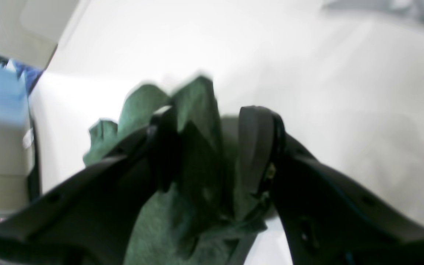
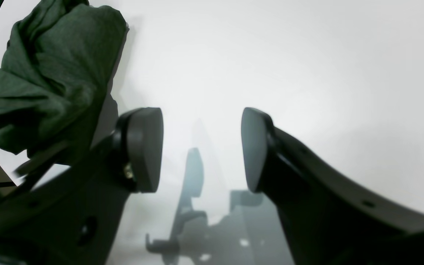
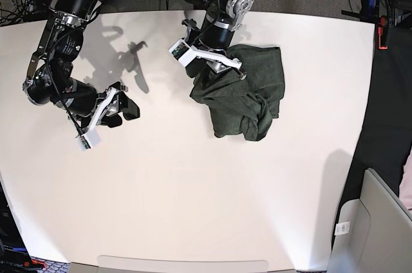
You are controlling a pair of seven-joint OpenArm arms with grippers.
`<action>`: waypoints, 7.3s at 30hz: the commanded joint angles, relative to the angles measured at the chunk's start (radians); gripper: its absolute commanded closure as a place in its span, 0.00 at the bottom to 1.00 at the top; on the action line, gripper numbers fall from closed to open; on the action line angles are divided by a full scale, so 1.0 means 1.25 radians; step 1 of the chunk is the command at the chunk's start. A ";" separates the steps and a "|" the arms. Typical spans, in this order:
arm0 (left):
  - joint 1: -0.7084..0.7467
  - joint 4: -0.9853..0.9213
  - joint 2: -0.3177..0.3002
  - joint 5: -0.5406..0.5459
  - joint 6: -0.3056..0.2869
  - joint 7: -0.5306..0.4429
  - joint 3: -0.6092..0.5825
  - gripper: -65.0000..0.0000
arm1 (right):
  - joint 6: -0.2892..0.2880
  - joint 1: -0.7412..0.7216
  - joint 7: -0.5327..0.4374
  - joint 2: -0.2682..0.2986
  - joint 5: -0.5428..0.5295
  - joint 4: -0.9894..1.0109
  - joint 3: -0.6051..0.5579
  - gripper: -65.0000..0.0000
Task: Fold the T-shirt properly
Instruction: 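Lower the left gripper onto the bundle and grasp its folded edge, then pull the grasped edge with the left gripper to unfold the bundle flat, then grasp the shirt hem corner with the right gripper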
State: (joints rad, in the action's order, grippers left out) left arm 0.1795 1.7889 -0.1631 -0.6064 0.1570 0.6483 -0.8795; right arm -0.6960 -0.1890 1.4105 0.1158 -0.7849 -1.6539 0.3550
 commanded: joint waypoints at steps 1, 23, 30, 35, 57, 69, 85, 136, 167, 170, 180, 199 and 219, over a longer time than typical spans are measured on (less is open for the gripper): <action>-0.004 0.006 0.006 -0.026 0.022 -0.034 -0.016 0.59 | -0.002 -0.018 -0.011 0.006 -0.016 -0.012 0.003 0.48; -0.005 -0.048 0.010 -0.142 0.048 -0.039 -0.019 0.78 | -0.002 -0.016 -0.011 0.006 -0.017 -0.012 0.003 0.48; -0.003 0.009 0.010 -0.159 0.051 -0.038 0.017 0.81 | -0.002 -0.015 -0.011 0.006 -0.017 -0.012 0.003 0.48; -0.003 0.011 0.010 -0.180 0.127 -0.038 0.066 0.89 | -0.002 -0.015 -0.011 0.006 -0.017 -0.012 0.003 0.48; 0.120 0.084 0.005 -0.177 0.144 -0.047 0.270 0.89 | -0.002 -0.019 -0.011 0.006 -0.017 -0.012 0.003 0.48; 0.077 0.148 0.087 -0.107 0.135 -0.048 0.234 0.49 | -0.002 -0.014 -0.011 0.006 -0.050 -0.012 0.001 0.48; 0.012 0.142 0.081 0.192 0.051 0.032 0.293 0.47 | -0.002 -0.003 -0.011 0.010 -0.052 -0.017 0.003 0.48; 0.083 0.206 0.087 0.472 -0.007 0.086 0.611 0.97 | -0.002 -0.007 -0.011 0.010 -0.052 -0.017 0.004 0.48; 0.295 0.241 0.089 0.476 0.195 0.036 0.602 0.97 | -0.002 -0.030 -0.011 -0.016 -0.043 -0.008 -0.006 0.48; 0.296 0.241 0.089 0.476 0.192 0.033 0.575 0.97 | -0.002 -0.058 -0.011 -0.029 -0.020 0.016 -0.040 0.48; 0.289 0.227 0.088 0.475 0.194 0.038 0.417 0.92 | -0.002 -0.194 -0.026 -0.082 0.095 0.066 -0.151 0.48; 0.320 0.234 0.089 0.472 0.197 0.067 0.649 0.59 | -0.002 -0.332 -0.151 -0.187 0.387 0.116 -0.411 0.48; 0.314 0.190 0.093 0.473 0.189 -0.048 0.454 0.89 | -0.002 -0.343 -0.405 -0.218 0.691 0.437 -0.564 0.96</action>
State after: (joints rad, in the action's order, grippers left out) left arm 0.5678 2.0148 -0.0452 -0.0074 0.3912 0.6010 -0.3122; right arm -0.6987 -0.5816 0.9306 -0.1448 0.0868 -1.0904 -0.3515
